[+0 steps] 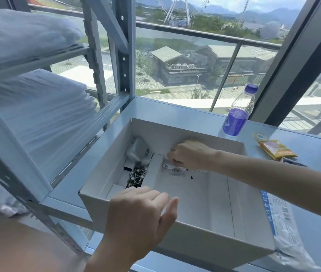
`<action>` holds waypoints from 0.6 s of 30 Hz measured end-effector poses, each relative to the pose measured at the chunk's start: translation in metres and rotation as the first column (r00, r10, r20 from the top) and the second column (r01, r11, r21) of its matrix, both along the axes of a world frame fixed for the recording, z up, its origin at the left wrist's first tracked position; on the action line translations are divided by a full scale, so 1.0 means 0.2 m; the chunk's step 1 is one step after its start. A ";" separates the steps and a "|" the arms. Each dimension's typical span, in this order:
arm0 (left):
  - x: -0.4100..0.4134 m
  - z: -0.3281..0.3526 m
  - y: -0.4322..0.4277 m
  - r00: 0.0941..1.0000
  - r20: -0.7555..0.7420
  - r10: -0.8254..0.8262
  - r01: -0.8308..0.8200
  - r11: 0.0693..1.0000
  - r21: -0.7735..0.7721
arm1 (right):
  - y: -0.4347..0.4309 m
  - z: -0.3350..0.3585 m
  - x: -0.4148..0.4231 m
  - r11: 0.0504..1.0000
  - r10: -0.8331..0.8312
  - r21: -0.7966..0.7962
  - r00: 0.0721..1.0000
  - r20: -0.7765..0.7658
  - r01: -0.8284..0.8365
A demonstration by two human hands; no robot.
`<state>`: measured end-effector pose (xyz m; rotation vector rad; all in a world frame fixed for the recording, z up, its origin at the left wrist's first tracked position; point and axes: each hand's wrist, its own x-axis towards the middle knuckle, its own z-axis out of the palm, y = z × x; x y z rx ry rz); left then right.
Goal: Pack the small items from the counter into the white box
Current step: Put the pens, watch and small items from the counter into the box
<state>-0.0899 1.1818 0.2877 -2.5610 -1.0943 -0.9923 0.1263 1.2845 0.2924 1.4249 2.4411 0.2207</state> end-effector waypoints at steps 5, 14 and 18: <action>0.00 0.01 0.00 1.000 0.003 0.010 -0.010 1.000 -0.003 | 0.01 -0.07 0.00 0.976 -0.073 -0.203 0.996 0.048 0.081; 0.00 0.01 -0.01 1.000 0.024 0.011 -0.010 1.000 -0.008 | -0.01 -0.06 -0.01 0.979 -0.088 -0.183 0.996 0.008 0.088; 0.00 0.01 -0.01 1.000 -0.005 0.010 -0.010 1.000 -0.013 | -0.07 -0.01 0.01 0.947 -0.183 -0.284 0.978 -0.096 0.150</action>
